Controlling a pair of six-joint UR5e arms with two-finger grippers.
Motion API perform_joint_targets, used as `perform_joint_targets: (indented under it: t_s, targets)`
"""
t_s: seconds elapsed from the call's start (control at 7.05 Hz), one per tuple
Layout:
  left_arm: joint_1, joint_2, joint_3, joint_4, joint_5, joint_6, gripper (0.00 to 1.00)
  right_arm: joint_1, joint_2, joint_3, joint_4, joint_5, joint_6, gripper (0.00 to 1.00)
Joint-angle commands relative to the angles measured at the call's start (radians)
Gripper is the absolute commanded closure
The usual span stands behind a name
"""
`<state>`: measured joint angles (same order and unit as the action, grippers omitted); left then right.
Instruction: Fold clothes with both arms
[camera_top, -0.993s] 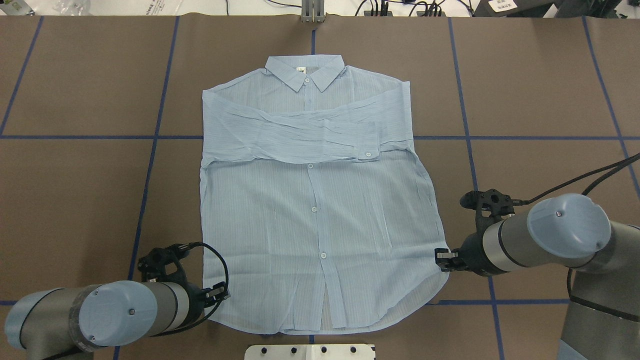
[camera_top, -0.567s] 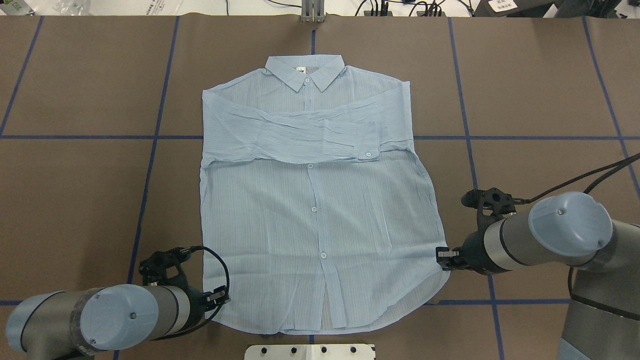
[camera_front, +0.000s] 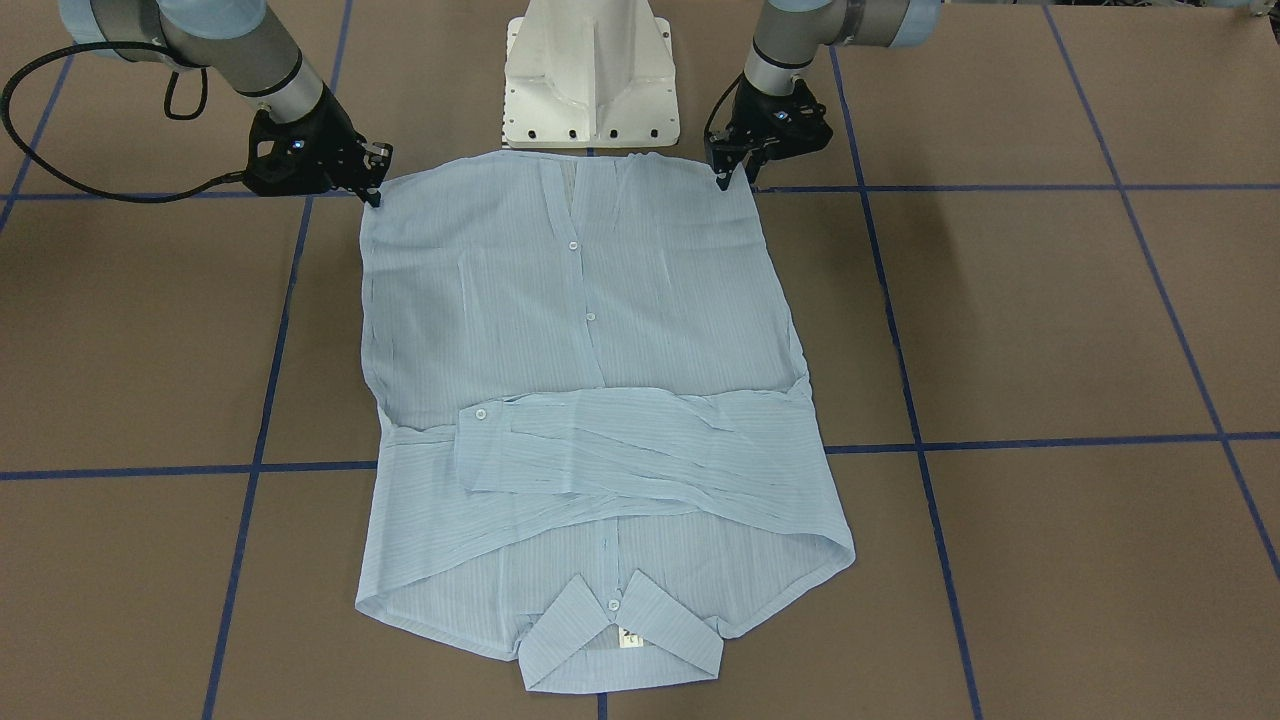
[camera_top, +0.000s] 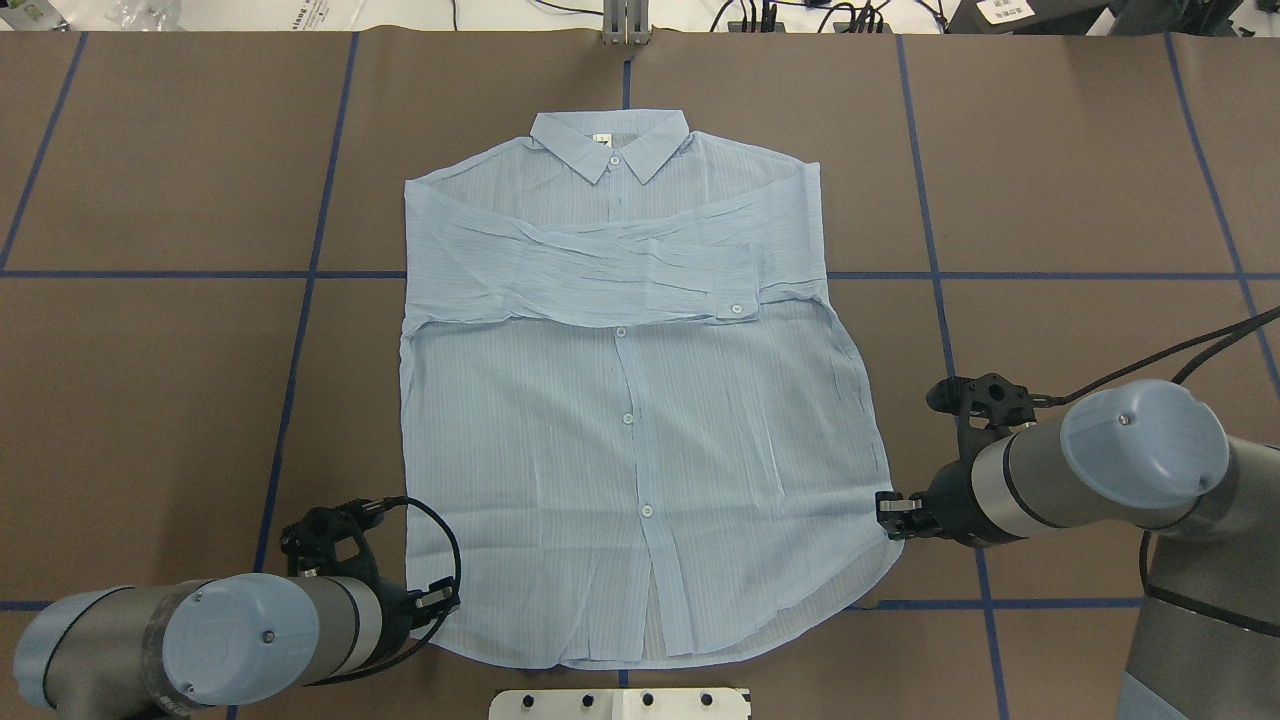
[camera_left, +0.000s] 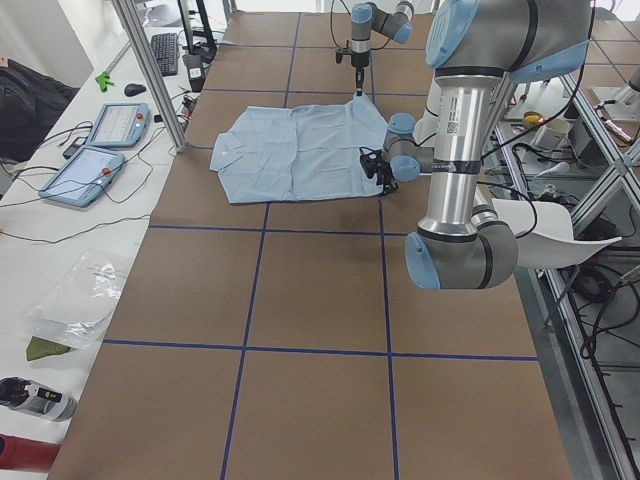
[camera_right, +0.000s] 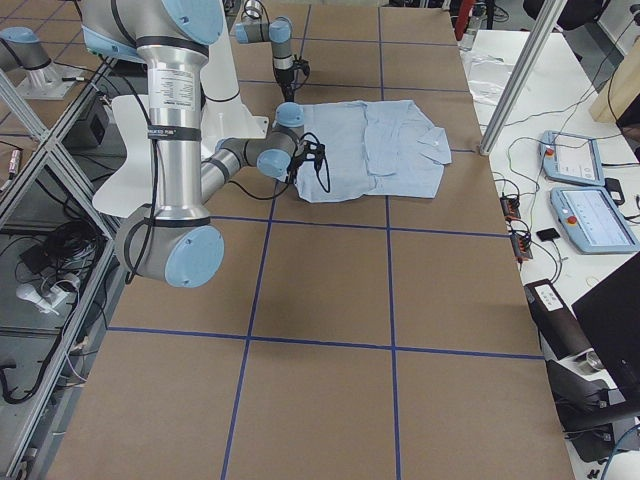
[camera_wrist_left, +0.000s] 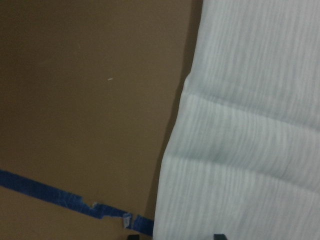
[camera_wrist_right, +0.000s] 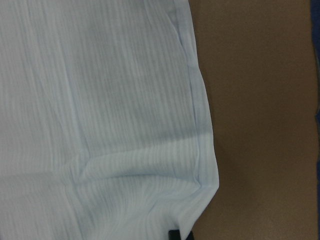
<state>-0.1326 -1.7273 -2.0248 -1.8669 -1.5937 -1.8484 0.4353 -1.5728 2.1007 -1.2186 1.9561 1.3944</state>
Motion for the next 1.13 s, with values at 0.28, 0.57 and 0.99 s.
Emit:
perform_joint_targets:
  t_s: [0.28, 0.57, 0.99]
  targets:
    - [-0.001, 0.002, -0.003, 0.005, -0.002, -0.002, 1.00, 0.019, 0.000, -0.002, -0.001, 0.023, -0.002, 1.00]
    - [-0.018, 0.012, -0.024, 0.005, -0.053, 0.008, 1.00, 0.029, 0.000, -0.002, -0.001, 0.030, -0.002, 1.00]
    - [-0.045, 0.014, -0.073, 0.048, -0.057, 0.021, 1.00, 0.078, 0.000, -0.005, -0.001, 0.065, -0.012, 1.00]
